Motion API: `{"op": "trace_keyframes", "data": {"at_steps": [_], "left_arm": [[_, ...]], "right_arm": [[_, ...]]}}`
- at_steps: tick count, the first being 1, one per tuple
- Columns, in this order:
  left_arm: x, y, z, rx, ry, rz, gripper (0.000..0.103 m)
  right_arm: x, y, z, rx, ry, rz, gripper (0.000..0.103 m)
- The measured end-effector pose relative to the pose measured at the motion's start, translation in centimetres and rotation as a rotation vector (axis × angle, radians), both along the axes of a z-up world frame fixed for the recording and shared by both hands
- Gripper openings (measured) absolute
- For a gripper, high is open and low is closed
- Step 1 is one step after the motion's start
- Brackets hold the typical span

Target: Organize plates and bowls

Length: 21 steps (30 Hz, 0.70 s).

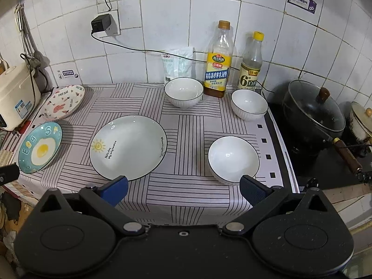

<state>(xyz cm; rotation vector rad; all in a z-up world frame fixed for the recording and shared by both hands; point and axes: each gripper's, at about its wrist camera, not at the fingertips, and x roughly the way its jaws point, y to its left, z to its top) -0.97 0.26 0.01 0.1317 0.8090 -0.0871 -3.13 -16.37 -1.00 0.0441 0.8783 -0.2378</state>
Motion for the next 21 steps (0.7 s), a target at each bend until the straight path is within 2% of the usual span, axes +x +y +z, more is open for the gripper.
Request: {"op": "trace_keyframes", "data": {"at_steps": [8,21], "left_arm": [[-0.1,-0.2,0.7,-0.005,-0.013,-0.004,0.102],[0.1,0.8,-0.1,-0.015,0.014,-0.002,0.102]], "right_arm": [[-0.1,-0.2,0.3,-0.004,-0.009,-0.009,0.103],[-0.3,0.3,0.6,-0.025,-0.033,0.007,0.103]]}}
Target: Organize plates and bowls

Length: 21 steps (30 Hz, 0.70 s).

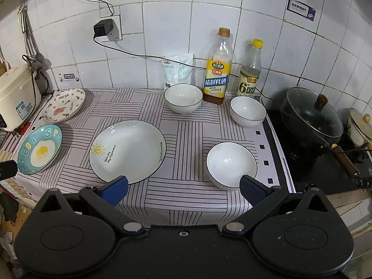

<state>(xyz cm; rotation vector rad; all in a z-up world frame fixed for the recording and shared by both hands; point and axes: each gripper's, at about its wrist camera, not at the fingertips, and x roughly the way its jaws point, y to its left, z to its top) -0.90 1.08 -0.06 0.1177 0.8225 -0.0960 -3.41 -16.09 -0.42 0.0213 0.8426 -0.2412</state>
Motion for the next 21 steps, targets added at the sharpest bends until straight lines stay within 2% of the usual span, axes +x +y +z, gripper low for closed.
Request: {"op": "trace_keyframes", "data": {"at_steps": [7,21], "left_arm": [[0.3,0.5,0.0,-0.011,0.013,0.013,0.102],[0.4,0.9,-0.3,-0.011,0.028,0.023,0.102]], "right_arm": [[-0.2,0.6,0.2,-0.075,-0.007,0.006,0.103],[-0.1,0.2,0.2,-0.075,-0.015,-0.003,0.103]]}}
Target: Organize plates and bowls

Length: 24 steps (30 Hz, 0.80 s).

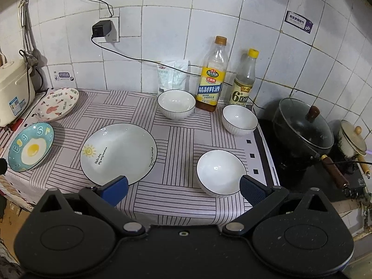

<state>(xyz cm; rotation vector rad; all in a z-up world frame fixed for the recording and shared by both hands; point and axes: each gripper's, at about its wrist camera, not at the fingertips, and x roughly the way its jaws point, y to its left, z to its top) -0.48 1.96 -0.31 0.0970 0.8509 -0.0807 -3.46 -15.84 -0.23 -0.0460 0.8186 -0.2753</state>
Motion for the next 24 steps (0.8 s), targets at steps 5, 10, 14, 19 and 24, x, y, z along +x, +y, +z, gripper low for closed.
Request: {"op": "trace_keyframes", "data": {"at_steps": [5,10,14,19,24], "left_arm": [[0.0,-0.1,0.0,0.001,0.003,-0.002,0.102],[0.4,-0.3,0.1,0.0,0.02,-0.005,0.102],[0.9,-0.5,0.3,0.012,0.02,-0.008,0.102],[2.5,-0.3,0.2,-0.011,-0.007,0.003,0.102],[5.4,-0.2,-1.5,-0.058,-0.043,0.01,0.102]], "right_arm": [[0.0,-0.2,-0.2,0.007,0.005,-0.002,0.103],[0.1,-0.2,-0.5,0.022,0.005,0.0,0.103],[-0.1,-0.1,-0.1,0.027,-0.044,0.033,0.103],[0.2,-0.6,0.2,0.046,-0.21,0.131,0.103],[2.3,-1.4,-1.2,0.12,-0.346,0.222,0.103]]}}
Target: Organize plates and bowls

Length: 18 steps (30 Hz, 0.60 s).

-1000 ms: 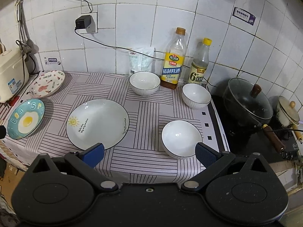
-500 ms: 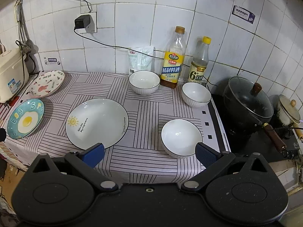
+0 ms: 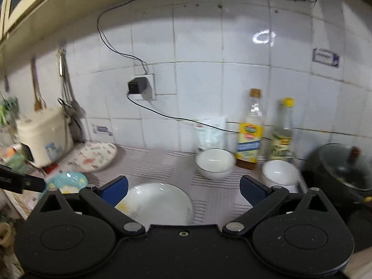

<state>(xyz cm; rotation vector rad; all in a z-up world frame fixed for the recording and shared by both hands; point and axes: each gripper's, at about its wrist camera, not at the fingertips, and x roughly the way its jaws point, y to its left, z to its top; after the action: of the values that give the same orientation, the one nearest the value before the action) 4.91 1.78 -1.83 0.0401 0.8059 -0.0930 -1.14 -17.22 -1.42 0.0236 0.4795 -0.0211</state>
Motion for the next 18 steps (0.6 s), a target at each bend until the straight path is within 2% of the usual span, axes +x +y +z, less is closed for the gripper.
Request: {"op": "trace_keyframes", "data": {"at_steps": [3,6,8,11,13,16,18], "left_arm": [[2.1,-0.8,-2.4,-0.006,-0.015,-0.015,0.102],[4.3,-1.6,-5.3,-0.052,-0.002,-0.034,0.099],[5.5,-1.9,-7.4,-0.09,0.019,-0.024,0.099],[7.6,-1.8,-10.4,-0.203,0.158,0.032,0.098],[8.3,-1.9,-11.7,-0.256,0.185,0.044,0.098],[9.1,-2.8,-13.3,-0.202,0.151,0.04,0.098],[9.9,-3.0,-14.3,-0.186,0.157,0.042,0.095]], "right_arm": [[3.1,-0.2,-2.2,0.04,0.079,0.065,0.103],[5.1,-0.5,-5.9,0.117,0.112,0.074,0.103],[5.9,-0.8,-8.5,0.167,0.137,0.07,0.091],[6.1,-1.1,-11.8,0.236,0.132,0.049,0.088],[6.5,-1.4,-13.8,0.313,0.135,0.037,0.087],[7.3,-1.2,-15.5,0.31,0.169,0.009,0.084],[7.7,-1.4,-16.6,0.34,0.198,-0.003,0.078]]}}
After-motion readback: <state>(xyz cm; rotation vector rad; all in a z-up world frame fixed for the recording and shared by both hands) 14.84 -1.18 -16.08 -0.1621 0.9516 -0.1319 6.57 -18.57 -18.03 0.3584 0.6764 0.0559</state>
